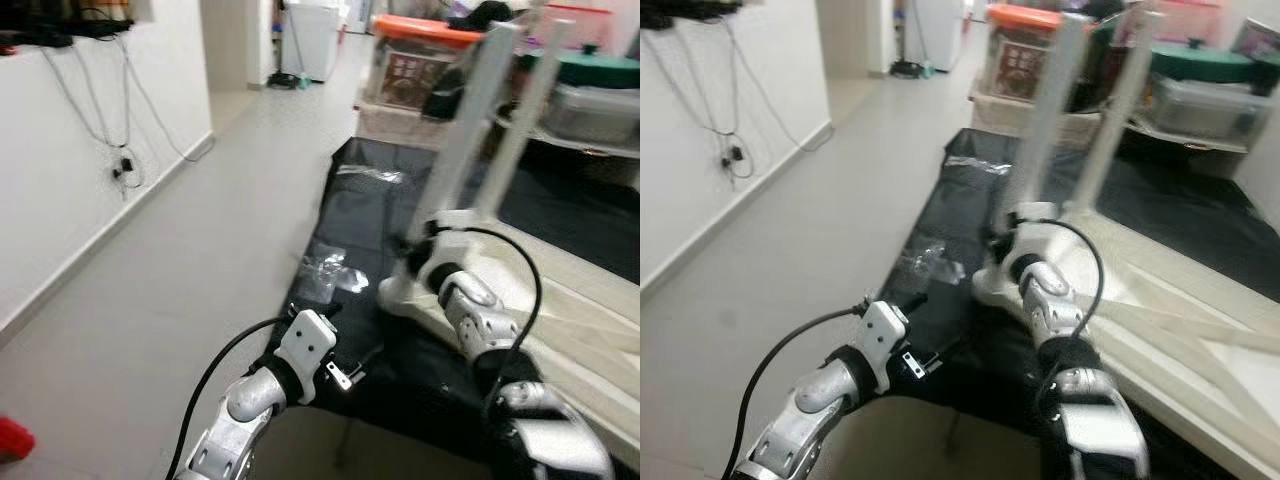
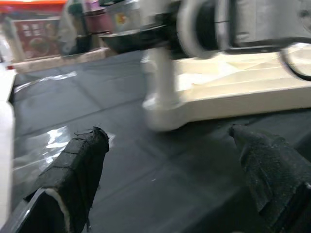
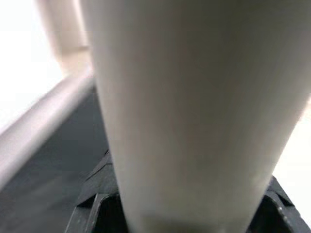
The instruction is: Building children table
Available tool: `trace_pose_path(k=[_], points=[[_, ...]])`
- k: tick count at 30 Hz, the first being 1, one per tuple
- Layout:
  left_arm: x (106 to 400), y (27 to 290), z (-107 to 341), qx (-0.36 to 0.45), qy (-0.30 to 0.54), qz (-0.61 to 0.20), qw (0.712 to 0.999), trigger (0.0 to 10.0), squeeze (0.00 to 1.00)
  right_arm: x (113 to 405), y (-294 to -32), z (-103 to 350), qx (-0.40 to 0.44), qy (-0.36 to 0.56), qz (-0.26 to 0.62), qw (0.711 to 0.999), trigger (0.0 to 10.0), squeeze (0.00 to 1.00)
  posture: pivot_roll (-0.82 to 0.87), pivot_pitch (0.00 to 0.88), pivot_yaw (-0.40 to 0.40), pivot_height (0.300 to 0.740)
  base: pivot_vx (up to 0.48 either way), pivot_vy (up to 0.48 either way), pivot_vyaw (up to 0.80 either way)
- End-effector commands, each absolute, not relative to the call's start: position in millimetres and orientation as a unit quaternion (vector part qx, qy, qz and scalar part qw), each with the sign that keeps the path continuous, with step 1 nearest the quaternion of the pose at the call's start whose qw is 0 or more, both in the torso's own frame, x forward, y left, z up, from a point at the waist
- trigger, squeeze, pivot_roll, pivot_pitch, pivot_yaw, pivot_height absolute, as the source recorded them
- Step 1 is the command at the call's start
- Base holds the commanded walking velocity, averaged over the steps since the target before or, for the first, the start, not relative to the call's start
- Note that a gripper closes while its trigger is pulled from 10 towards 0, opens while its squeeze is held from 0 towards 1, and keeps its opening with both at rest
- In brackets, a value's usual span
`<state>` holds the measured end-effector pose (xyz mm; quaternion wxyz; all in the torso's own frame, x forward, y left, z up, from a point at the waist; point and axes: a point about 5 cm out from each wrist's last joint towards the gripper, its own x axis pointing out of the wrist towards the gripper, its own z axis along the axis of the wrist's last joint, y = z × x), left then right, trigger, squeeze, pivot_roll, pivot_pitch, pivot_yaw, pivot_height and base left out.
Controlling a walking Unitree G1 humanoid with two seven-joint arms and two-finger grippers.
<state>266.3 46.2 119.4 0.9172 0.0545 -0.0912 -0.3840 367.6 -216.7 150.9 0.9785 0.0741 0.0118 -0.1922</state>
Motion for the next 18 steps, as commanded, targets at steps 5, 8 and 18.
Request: trace_pose_path(k=[5,8,18], points=[[265.3,44.1,119.1,0.057,-0.089,-0.389,0.915,10.0,0.0,346.9,-219.8,141.3,0.119,0.003,-0.332,0.936,0.0,0.0,0.13,0.0,-0.103,0.74,0.0,0.0,0.0],[266.0,44.8,119.5,0.057,-0.089,-0.389,0.915,10.0,0.0,348.5,-209.3,141.6,0.121,0.0,-0.325,0.938,0.0,0.0,0.13,0.0,-0.103,0.74,0.0,0.0,0.0],[268.7,46.2,120.3,0.057,-0.089,-0.388,0.916,10.0,0.0,363.3,-179.9,152.6,0.173,-0.054,-0.092,0.979,10.0,0.0,0.13,0.0,-0.103,0.74,0.0,0.0,0.0]])
